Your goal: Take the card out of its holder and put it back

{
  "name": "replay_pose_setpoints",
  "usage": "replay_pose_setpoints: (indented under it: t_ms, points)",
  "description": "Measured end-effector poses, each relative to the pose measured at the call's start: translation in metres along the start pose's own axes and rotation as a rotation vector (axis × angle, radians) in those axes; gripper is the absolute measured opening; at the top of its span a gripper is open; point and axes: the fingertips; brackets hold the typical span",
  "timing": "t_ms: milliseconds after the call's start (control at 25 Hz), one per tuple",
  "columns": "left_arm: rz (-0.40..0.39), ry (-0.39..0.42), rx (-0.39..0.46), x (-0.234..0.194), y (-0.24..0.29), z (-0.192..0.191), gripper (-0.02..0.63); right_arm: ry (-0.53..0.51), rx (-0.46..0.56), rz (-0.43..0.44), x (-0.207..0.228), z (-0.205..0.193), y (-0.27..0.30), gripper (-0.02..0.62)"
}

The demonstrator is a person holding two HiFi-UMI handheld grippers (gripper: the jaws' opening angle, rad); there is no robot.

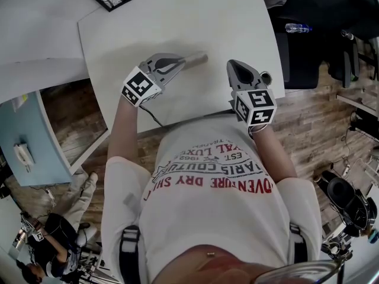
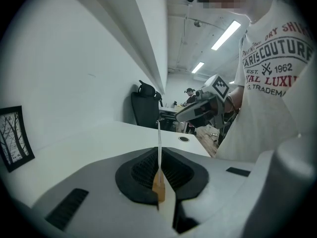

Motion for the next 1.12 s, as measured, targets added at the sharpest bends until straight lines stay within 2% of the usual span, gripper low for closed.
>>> replay_pose_setpoints:
  t_ms: [400,440,520,600,720,880,960,1040,1120]
  points:
    - [0.048,-0.041,-0.015,-0.009,0.000,-0.003,0.041,-0.005,0.005,0.005,0.002,0.001,-0.004,0.026]
    - [0.053,-0.050,0.004,-0.009,-0.002,0.000,0.072,-0.006,0.007,0.006,0.001,0.001,-0.004,0.026]
    - [0.070,-0.071,0.062,-0.013,-0.007,0.010,0.181,-0.007,0.012,0.009,0.000,0.003,-0.004,0.026]
    - [0.105,-0.087,0.119,-0.017,-0.015,0.021,0.251,-0.006,0.017,0.013,0.000,0.004,-0.004,0.026]
    - [0.187,-0.098,0.194,-0.018,-0.024,0.039,0.270,-0.006,0.030,0.021,0.002,0.007,-0.005,0.026]
    - [0.309,-0.126,0.306,-0.003,-0.037,0.062,0.256,-0.006,0.047,0.034,0.005,0.011,-0.009,0.026]
    - [0.419,-0.121,0.337,0.001,-0.047,0.068,0.189,-0.010,0.061,0.049,0.004,0.015,-0.008,0.026]
    - [0.545,-0.106,0.348,0.003,-0.059,0.075,0.076,-0.018,0.077,0.067,0.004,0.021,-0.007,0.026]
    - [0.644,-0.110,0.362,0.006,-0.070,0.081,0.062,-0.025,0.092,0.086,0.003,0.029,-0.006,0.026]
Point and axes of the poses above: the fingertips, and each gripper's own axes: y forward along the fingers, x to its right, z out of its top, and after that the axes turned 1 degree about y, right-handed
